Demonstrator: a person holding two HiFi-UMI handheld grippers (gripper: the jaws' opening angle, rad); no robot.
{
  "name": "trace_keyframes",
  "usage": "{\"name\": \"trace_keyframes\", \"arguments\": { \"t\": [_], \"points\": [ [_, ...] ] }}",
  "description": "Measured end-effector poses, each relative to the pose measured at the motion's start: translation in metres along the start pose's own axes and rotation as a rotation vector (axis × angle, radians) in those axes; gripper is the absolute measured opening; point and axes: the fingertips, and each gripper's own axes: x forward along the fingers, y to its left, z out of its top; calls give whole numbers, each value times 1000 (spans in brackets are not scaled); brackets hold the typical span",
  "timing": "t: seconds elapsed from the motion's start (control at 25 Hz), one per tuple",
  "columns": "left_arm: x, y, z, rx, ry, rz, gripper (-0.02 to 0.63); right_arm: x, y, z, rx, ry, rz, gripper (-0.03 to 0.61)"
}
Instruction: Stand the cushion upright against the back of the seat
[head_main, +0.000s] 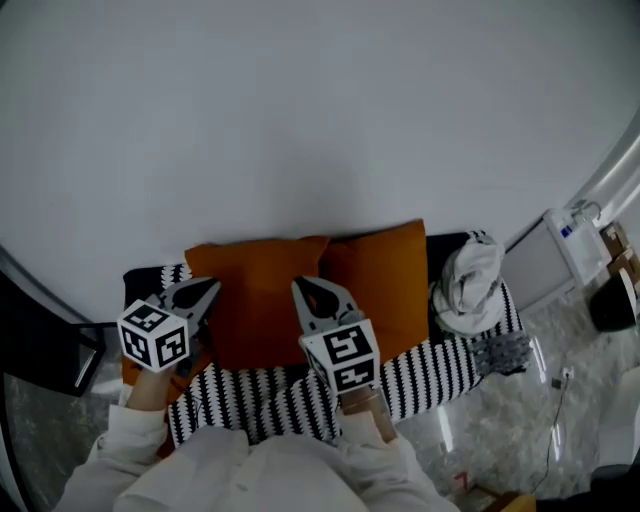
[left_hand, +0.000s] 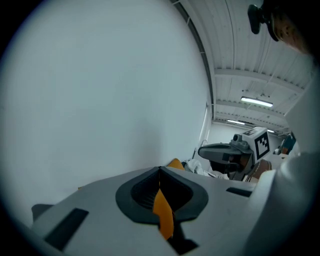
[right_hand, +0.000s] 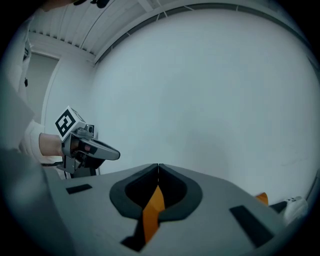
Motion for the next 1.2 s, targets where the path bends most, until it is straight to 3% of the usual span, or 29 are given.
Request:
{"name": "trace_keyframes", "arguments": {
  "t": [0.12,0.48,0.92,1.2],
  "points": [
    [-9,-17,-8,38,8,3,8,-12,9,-1,-17,0,2,14],
    [-17,-55,-33,50,25,1,8,-44,34,-3,-13,-8,30,14],
    [-19,-73,-40,-26,-9,9,8,-36,54,-28,9,30,46,14],
    [-19,-68,-60,-35,31,39,8,-30,67,-44,41,68,62,14]
  ]
}}
